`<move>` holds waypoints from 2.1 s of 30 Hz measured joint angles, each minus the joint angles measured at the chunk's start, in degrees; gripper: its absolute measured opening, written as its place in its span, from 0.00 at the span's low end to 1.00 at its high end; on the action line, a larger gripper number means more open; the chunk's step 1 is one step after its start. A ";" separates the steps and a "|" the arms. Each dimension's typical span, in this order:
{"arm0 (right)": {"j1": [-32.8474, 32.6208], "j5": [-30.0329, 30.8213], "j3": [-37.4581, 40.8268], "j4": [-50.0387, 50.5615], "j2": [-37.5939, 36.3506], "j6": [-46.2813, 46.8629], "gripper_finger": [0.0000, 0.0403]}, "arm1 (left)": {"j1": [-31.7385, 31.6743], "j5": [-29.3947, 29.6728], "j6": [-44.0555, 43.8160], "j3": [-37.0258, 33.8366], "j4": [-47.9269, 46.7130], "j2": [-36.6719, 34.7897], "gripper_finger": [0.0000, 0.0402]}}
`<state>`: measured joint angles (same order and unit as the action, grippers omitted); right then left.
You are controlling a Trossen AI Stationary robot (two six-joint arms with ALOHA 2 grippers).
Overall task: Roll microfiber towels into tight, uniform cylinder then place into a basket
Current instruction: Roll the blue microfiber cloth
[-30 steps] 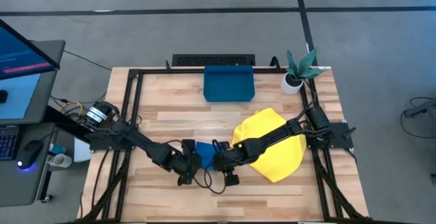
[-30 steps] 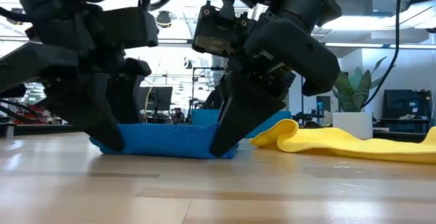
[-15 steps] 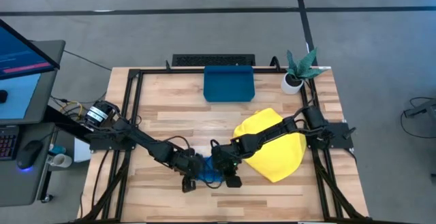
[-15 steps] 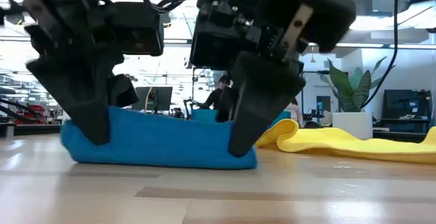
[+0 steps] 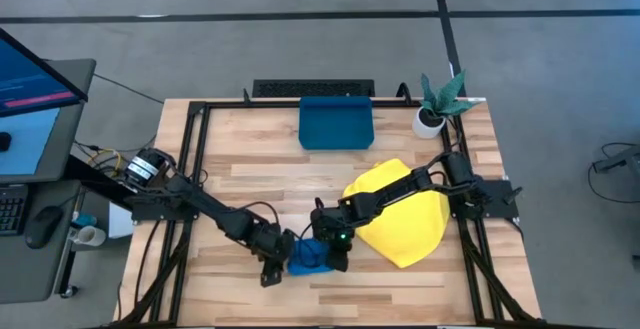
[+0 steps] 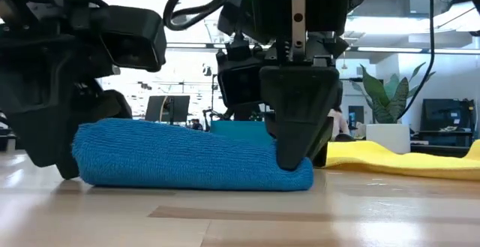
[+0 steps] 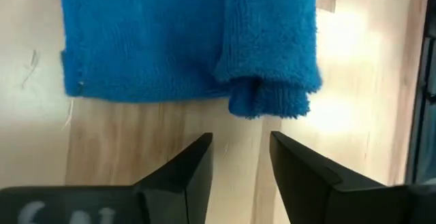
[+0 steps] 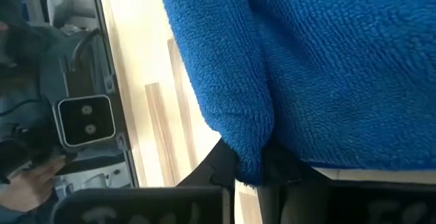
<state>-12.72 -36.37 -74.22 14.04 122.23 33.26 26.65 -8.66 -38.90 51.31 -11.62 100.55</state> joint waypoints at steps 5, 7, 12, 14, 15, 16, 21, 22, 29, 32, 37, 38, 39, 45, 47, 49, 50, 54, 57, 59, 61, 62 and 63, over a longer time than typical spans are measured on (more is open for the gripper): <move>-0.01 0.96 -0.04 -0.68 -0.04 -0.02 0.11 | 2.41 4.48 2.17 0.58 0.05 -0.07 0.31; -0.01 0.97 -0.04 -0.66 -0.04 -0.02 0.11 | 4.07 6.50 2.81 1.47 -0.06 -0.42 0.28; 0.04 1.38 -0.09 -1.02 -0.04 0.03 0.11 | 8.19 8.59 3.35 4.66 -1.52 -0.57 0.21; 0.04 1.55 -0.09 -1.09 -0.04 0.21 0.11 | 9.46 10.47 4.43 6.27 -2.37 -0.57 0.18; 0.04 1.59 -0.09 -1.09 -0.04 0.22 0.11 | 9.96 11.82 5.90 6.94 -2.72 -0.57 0.17; 0.04 1.59 -0.09 -1.09 -0.04 0.20 0.11 | 10.32 13.25 7.74 7.48 -2.94 -0.57 0.15; 0.04 1.71 -0.09 -1.13 -0.04 0.22 0.12 | 10.04 19.39 15.19 8.87 -2.41 -0.59 0.09; 0.04 1.72 -0.09 -1.13 -0.04 0.22 0.12 | 9.44 19.76 15.65 8.82 -2.69 -0.53 0.08; 0.04 2.00 -0.17 -1.53 -0.04 0.28 0.12 | 6.34 23.41 16.42 7.57 -1.51 0.96 0.02; 0.01 2.13 -0.17 -1.81 -0.04 0.33 0.12 | 5.71 23.72 16.08 7.71 -1.21 1.63 0.00; 0.01 2.16 -0.17 -1.96 -0.04 0.78 0.12 | 5.38 22.83 14.73 7.69 -2.57 3.33 0.00; 0.01 2.17 -0.17 -2.08 -0.04 1.25 0.12 | 5.36 22.55 14.32 7.63 -3.25 3.58 0.00; 0.01 2.13 -0.17 -2.06 -0.04 1.31 0.12 | 5.34 22.08 14.22 7.63 -2.92 3.96 0.00; 0.04 2.18 -0.15 -2.58 -0.02 1.79 0.12 | 5.38 22.20 11.93 7.69 -5.06 4.59 0.00; 0.04 2.18 -0.15 -2.54 -0.02 1.89 0.13 | 5.36 22.51 11.54 7.67 -5.51 4.59 0.00; 0.01 2.87 -0.15 -2.55 -0.02 2.97 0.15 | 5.36 21.89 11.16 7.69 -5.62 4.59 0.00; -0.04 3.53 -0.17 -2.54 -0.02 3.40 0.17 | 5.36 21.59 10.94 7.69 -5.62 4.59 0.00; -0.03 4.75 -0.17 -2.67 -0.04 4.22 0.26 | 5.54 21.41 10.78 7.68 -5.68 4.59 0.00; 0.03 4.75 -0.20 -2.81 -0.09 4.09 0.34 | 5.58 21.37 11.26 7.69 -6.18 4.55 0.00; 0.08 4.74 -0.23 -2.96 -0.11 4.09 0.38 | 5.58 21.98 11.46 7.70 -6.91 4.15 0.00; 0.12 4.74 -0.26 -2.99 -0.12 4.05 0.41 | 5.65 22.30 11.89 7.78 -7.26 3.76 0.00; 0.12 4.76 -0.26 -3.02 -0.15 4.04 0.42 | 5.73 22.44 12.42 7.78 -7.30 3.60 0.00; 0.12 4.78 -0.26 -2.99 -0.15 4.02 0.43 | 5.88 22.54 12.78 7.78 -7.30 3.40 0.00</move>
<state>-12.60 -31.59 -74.48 11.05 122.08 37.28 32.53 13.87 -26.12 59.09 -18.92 103.95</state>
